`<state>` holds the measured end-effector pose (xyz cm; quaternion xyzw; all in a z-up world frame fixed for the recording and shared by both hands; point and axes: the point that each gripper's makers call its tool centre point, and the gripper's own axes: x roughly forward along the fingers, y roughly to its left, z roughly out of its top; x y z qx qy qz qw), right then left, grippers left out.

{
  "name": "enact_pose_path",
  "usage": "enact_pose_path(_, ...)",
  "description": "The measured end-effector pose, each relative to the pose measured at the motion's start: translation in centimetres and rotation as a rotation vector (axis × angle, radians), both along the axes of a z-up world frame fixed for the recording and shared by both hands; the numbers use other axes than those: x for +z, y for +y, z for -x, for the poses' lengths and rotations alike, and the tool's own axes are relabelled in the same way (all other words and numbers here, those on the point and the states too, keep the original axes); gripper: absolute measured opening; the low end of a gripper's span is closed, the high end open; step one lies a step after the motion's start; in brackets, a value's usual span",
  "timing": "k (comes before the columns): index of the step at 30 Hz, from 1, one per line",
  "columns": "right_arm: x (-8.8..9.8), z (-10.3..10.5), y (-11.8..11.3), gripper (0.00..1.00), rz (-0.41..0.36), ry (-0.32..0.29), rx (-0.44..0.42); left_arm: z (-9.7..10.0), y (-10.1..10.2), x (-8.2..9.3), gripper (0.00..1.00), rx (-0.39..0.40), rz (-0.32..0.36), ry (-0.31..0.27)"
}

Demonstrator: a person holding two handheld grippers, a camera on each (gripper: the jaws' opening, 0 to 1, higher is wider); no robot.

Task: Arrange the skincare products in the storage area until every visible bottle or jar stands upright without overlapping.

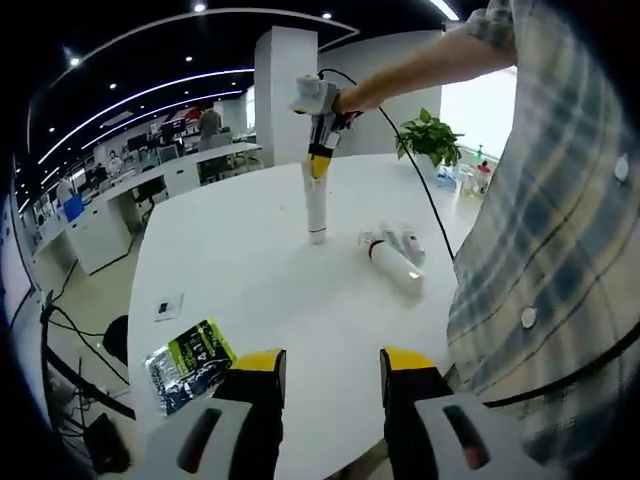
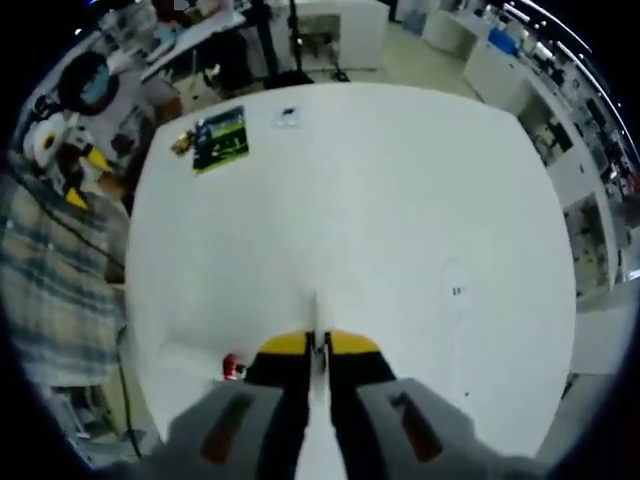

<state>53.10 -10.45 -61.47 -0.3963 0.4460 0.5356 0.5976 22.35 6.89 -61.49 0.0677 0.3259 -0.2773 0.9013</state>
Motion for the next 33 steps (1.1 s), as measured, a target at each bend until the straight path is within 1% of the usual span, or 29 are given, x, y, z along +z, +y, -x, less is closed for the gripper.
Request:
enact_pose_path(3, 0.0, -0.2, 0.1, 0.05, -0.018, -0.006, 0.001, -0.4, 0.4, 0.3, 0.39, 0.006, -0.003, -0.008)
enact_pose_path(7, 0.1, -0.4, 0.2, 0.06, -0.035, -0.008, -0.005, -0.3, 0.3, 0.3, 0.39, -0.013, -0.02, -0.002)
enact_pose_path(9, 0.1, -0.4, 0.5, 0.08, -0.056, -0.002, -0.013, -0.3, 0.2, 0.4, 0.39, -0.023, -0.025, -0.004)
enact_pose_path(11, 0.1, -0.4, 0.6, 0.13, -0.058, -0.011, -0.011, -0.3, 0.1, 0.4, 0.39, -0.028, -0.026, -0.001)
enact_pose_path(12, 0.1, -0.6, 0.6, 0.13, -0.059, -0.02, -0.005, -0.3, 0.0, 0.4, 0.39, -0.031, -0.028, -0.001)
enact_pose_path(15, 0.2, -0.5, 0.6, 0.14, -0.066, -0.016, -0.016, -0.2, -0.2, 0.4, 0.39, -0.048, -0.031, 0.002)
enact_pose_path(19, 0.5, -0.8, 0.7, 0.18, -0.087, -0.026, -0.033, -0.4, -0.4, 0.7, 0.39, -0.057, -0.031, 0.0)
enact_pose_path(22, 1.0, -0.8, 0.9, 0.18, -0.118, -0.024, -0.047, -0.6, -0.2, 0.8, 0.39, -0.05, -0.018, 0.001)
enact_pose_path(25, 1.3, -0.6, 0.9, 0.2, -0.134, -0.027, -0.054, -0.7, -0.3, 0.7, 0.39, -0.057, -0.019, 0.005)
enact_pose_path(27, 1.7, -0.4, 0.8, 0.21, -0.156, -0.032, -0.066, -0.8, -0.4, 0.8, 0.39, -0.064, -0.014, 0.006)
enact_pose_path(30, 3.0, -0.2, 1.0, 0.24, -0.23, -0.056, -0.109, -1.1, -0.7, 0.8, 0.39, -0.074, 0.006, 0.014)
enact_pose_path(31, 3.7, -0.1, 1.1, 0.26, -0.274, -0.069, -0.127, -1.4, -0.9, 0.9, 0.39, -0.079, 0.015, 0.017)
enact_pose_path(32, 4.3, 0.0, 1.0, 0.28, -0.299, -0.081, -0.14, -1.5, -1.0, 0.9, 0.39, -0.082, 0.022, 0.018)
enact_pose_path(33, 4.8, -0.1, 0.8, 0.33, -0.317, -0.103, -0.159, -1.8, -1.1, 1.1, 0.4, -0.086, 0.028, 0.017)
